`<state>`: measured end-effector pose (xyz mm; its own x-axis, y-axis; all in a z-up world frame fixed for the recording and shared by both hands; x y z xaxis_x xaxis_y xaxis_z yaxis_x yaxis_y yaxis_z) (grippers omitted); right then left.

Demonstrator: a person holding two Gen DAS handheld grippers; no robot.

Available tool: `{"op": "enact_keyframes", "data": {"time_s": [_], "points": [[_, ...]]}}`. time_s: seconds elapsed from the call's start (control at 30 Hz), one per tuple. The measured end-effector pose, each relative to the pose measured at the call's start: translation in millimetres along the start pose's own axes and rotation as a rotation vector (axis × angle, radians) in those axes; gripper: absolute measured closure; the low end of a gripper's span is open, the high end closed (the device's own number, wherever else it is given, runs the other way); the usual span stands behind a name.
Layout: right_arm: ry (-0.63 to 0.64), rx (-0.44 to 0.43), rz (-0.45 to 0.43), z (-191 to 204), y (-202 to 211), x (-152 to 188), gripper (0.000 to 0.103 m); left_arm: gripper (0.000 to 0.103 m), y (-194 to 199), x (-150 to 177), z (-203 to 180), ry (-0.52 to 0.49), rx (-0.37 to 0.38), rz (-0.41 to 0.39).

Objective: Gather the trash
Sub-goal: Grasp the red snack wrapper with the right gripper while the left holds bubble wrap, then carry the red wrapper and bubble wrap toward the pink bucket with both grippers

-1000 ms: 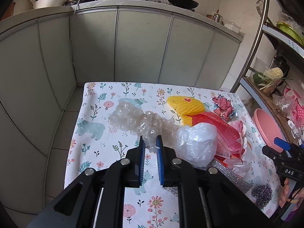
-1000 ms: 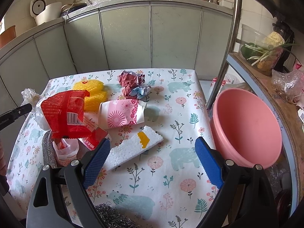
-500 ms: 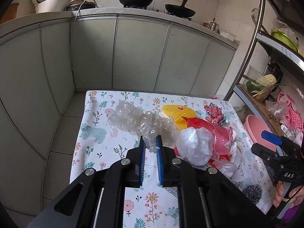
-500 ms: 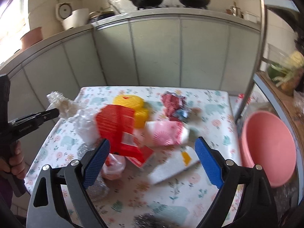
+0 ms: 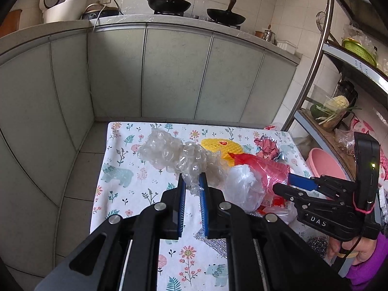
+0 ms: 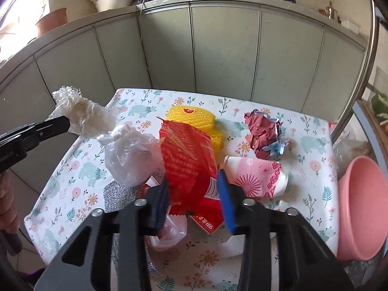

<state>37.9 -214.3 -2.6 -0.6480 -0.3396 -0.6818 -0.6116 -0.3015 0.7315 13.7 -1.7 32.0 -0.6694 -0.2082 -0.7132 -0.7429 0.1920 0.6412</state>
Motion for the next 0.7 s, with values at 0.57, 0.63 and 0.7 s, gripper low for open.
{"op": "enact_keyframes", "data": {"time_s": [0.57,0.63,0.7], "points": [[-0.164,0.065,-0.164,-64.9,69.0,12.6,0.099,0.093,15.5,-21.4,-65.9,-0.095,0.071,-0.061],[-0.192,0.089,-0.168,-77.6,75.5,19.5,0.099,0.093,13.0,-21.5,-79.3,-0.110,0.089,-0.058],[-0.219,0.112,-0.172,-88.9,81.3,24.7,0.100,0.093,9.1,-21.3,-94.6,-0.126,0.110,-0.051]]}}
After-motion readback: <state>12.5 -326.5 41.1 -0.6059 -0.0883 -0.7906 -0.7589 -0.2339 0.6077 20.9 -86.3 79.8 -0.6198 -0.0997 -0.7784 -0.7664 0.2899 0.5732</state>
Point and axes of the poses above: each gripper's, at about its wrist camera, not at the fingertips, and y roughly against the way its jaws point, z to its left, x to its underside, the point moved 2 cm from there along -y, roughly the way its jaws point, and after that the axes turned 9 degrees about y, right-handed, at the moved point
